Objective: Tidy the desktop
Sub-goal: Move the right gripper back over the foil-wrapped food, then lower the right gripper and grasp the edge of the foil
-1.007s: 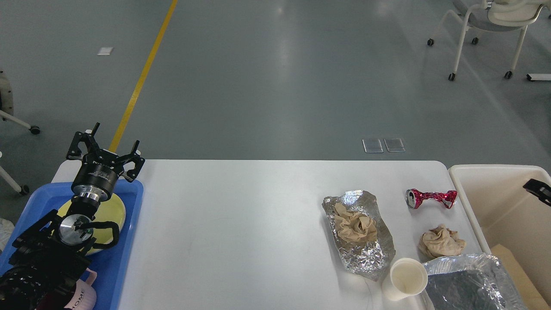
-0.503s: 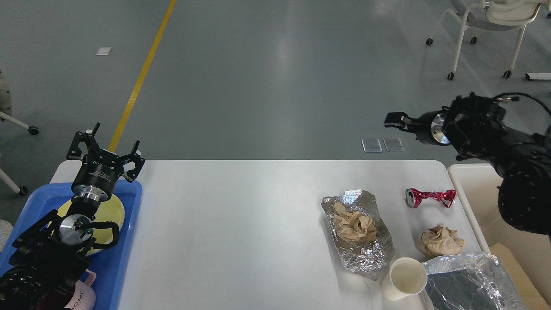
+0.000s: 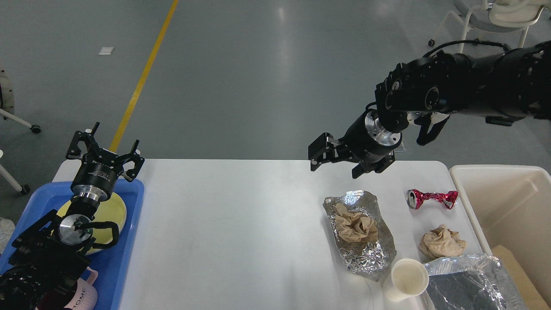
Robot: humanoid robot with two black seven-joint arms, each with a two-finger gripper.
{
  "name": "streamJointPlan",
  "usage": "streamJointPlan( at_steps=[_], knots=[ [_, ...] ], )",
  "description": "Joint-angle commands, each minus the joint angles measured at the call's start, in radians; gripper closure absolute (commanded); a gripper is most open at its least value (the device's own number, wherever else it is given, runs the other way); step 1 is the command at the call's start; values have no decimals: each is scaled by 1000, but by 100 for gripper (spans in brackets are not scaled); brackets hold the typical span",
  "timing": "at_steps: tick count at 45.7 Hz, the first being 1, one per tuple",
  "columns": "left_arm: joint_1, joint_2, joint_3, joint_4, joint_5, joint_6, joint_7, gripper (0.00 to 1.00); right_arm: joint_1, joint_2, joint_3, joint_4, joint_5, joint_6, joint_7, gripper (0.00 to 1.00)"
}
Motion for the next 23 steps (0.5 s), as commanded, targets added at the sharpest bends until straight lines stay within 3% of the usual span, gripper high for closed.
streamJointPlan(
  at_steps=[1, 10, 23],
  knots=[
    [1, 0, 0, 0, 1, 0, 0, 2, 42, 31, -10, 209, 9, -135, -12, 0],
    [1, 0, -2, 0, 1, -2, 0, 2, -43, 82, -28, 272, 99, -296, -15, 0],
    [1, 0, -3, 0, 1, -2, 0, 2, -169, -3, -186, 258, 99, -375, -12, 0]
  ],
)
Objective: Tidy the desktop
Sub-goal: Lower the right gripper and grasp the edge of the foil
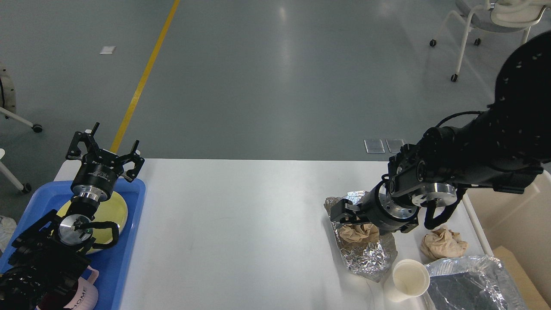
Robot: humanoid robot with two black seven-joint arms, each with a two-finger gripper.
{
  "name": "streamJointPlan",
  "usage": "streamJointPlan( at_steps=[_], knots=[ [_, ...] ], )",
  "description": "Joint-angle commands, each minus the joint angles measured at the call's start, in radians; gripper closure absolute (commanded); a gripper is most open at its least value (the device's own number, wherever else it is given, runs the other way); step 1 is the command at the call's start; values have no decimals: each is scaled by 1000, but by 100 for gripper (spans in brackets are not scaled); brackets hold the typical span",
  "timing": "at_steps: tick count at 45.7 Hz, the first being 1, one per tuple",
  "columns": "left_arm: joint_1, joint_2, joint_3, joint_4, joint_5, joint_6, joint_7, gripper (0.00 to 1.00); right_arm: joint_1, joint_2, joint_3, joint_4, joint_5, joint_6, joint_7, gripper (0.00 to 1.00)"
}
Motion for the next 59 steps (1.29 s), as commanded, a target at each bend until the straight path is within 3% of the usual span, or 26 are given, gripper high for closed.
streamJointPlan(
  at_steps=[1, 11, 34, 59],
  knots=[
    [0, 0, 0, 0, 1, 0, 0, 2, -68, -58, -45, 3, 0, -55, 3, 0],
    [0, 0, 1, 0, 1, 0, 0, 2, -192, -59, -24, -15, 66, -183, 4, 0],
    [0, 0, 1, 0, 1, 0, 0, 2, -342, -28, 80, -64, 217, -203, 7, 0],
    [0, 0, 1, 0, 1, 0, 0, 2, -470, -17, 70, -191, 302, -270, 0, 0]
  ],
)
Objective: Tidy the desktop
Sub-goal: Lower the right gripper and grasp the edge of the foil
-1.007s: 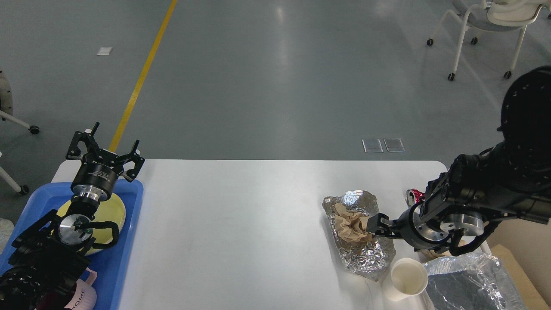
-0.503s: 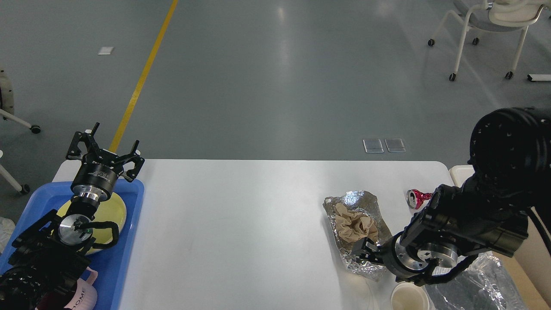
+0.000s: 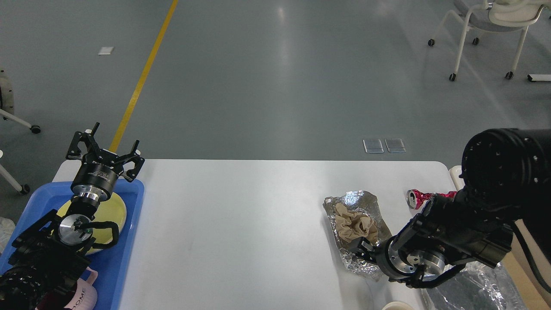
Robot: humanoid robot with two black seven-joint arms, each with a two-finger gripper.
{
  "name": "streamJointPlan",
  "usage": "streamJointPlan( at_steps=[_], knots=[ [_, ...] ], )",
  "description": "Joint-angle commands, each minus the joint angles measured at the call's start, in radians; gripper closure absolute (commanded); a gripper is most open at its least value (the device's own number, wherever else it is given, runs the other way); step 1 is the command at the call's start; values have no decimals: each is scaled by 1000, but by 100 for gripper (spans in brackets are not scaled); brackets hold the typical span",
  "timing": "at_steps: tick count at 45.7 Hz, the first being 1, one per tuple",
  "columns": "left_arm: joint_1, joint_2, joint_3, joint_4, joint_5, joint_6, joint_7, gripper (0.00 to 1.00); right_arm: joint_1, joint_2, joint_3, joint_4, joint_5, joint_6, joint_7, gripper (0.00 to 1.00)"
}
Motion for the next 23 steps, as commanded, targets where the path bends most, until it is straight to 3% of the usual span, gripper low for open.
streamJointPlan(
  at_steps=[1, 11, 14, 16, 19, 21, 23],
  knots=[
    [0, 0, 0, 0, 0, -1, 0, 2, -14, 5, -7, -16, 35, -14, -1, 0],
    [0, 0, 0, 0, 0, 0, 0, 2, -30, 6, 0, -33, 73, -17, -1, 0],
    [0, 0, 0, 0, 0, 0, 0, 2, -46, 8, 1, -44, 87, -19, -1, 5],
    [0, 0, 0, 0, 0, 0, 0, 2, -55, 9, 4, -50, 101, -22, 1, 17],
    [0, 0, 0, 0, 0, 0, 0, 2, -64, 17, 4, -53, 115, -37, 1, 43],
    [0, 0, 0, 0, 0, 0, 0, 2, -67, 23, 4, -53, 115, -52, 1, 66],
    [0, 0, 0, 0, 0, 0, 0, 2, -69, 26, 4, -53, 115, -77, -1, 98]
  ],
)
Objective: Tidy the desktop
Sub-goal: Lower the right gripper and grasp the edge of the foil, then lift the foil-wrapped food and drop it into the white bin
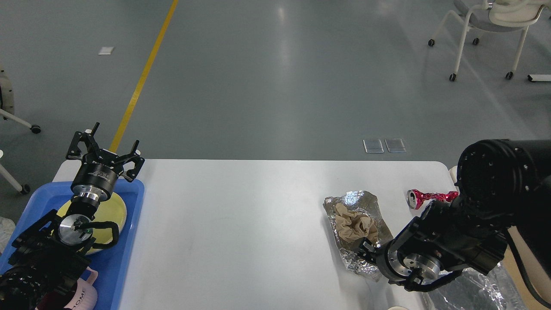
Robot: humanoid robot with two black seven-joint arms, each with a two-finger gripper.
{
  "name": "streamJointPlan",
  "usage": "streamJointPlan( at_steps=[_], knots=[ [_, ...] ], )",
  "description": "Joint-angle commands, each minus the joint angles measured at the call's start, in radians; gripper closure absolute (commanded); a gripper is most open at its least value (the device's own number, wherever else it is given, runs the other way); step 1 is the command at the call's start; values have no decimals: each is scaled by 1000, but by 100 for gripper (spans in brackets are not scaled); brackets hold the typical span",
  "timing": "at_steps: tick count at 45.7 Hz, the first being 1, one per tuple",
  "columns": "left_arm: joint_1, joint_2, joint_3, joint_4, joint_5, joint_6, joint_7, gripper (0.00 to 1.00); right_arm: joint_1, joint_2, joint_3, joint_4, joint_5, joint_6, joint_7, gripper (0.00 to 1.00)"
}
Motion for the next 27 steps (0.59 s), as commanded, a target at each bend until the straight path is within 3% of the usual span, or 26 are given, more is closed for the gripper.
streamJointPlan(
  at_steps=[1, 27],
  knots=[
    [0, 0, 0, 0, 0, -1, 0, 2, -6, 9, 0, -2, 7, -48, -1, 100],
    [0, 0, 0, 0, 0, 0, 0, 2, 41, 6, 2, 38, 8, -95, -1, 100]
  ],
)
